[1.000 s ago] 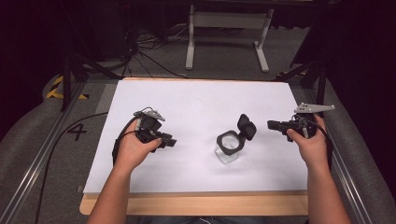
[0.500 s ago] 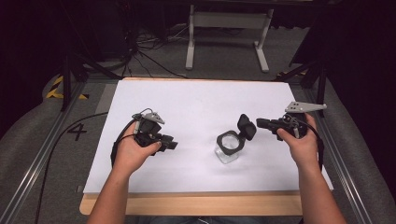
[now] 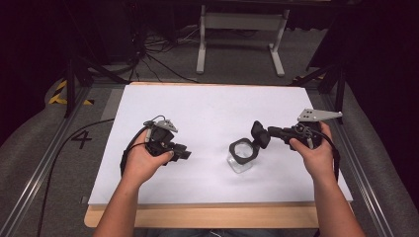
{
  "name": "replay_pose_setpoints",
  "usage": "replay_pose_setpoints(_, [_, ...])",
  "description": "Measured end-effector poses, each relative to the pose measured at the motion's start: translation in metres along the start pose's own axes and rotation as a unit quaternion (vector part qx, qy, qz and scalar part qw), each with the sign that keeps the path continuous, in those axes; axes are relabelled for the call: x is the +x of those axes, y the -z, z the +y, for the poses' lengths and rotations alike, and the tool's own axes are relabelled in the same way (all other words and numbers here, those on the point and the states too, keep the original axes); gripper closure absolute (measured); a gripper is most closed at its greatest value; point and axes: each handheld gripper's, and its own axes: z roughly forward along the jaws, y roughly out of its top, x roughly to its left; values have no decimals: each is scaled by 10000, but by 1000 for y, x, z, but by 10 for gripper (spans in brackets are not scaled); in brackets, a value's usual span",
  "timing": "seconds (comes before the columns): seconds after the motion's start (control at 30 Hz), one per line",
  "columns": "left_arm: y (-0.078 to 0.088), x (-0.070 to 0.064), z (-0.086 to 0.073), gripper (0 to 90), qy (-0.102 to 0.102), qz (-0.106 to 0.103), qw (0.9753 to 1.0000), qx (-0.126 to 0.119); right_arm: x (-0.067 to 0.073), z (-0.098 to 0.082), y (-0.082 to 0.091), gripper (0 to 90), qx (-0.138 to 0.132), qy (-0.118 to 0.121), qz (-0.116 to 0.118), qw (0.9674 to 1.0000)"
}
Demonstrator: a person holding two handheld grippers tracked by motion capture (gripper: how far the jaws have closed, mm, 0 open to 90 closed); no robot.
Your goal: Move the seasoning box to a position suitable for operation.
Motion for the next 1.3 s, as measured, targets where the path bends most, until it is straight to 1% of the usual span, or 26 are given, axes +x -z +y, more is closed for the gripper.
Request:
replay_pose_setpoints(0.13, [-1,-2,1,666,-4,-22,10000,35,2,0,-1,900,26,48,-2,10000])
replay_pose_setpoints(0.2, [-1,-1,2,667,-65,-22,10000,40,3,0,-2,900,48,66,21,10000])
replay_pose_setpoints(0.27, [-1,-2,2,667,-62,-24,10000,42,5,0,-4,900,79,57,54,9999])
replay_pose_setpoints(0.43, [-2,-2,2,668,-57,-42,10000,-15,11,-1,-11,900,210,137,176,9995])
replay_pose_setpoints(0.63, [-1,-2,2,668,-37,-62,10000,1,20,-2,-22,900,388,252,343,9983])
replay_pose_setpoints(0.73, [-2,-2,2,667,-48,-65,10000,-6,22,-2,-25,900,438,277,379,9979])
replay_pose_setpoints(0.87, [-1,-2,3,667,-44,-70,10000,-11,27,-4,-33,900,589,308,493,9966])
replay_pose_setpoints(0.93, [-1,-2,3,667,-75,-62,10000,1,30,-5,-38,900,657,347,538,9958])
replay_pose_setpoints(1.1, [0,-2,3,667,-67,-68,10000,0,36,-9,-47,900,843,405,611,9937])
replay_pose_setpoints(1.13, [0,-2,3,667,-67,-68,10000,0,36,-9,-47,900,843,405,611,9937])
replay_pose_setpoints(1.3, [0,-2,3,667,-88,-75,9999,17,39,-12,-55,900,1008,448,651,9918])
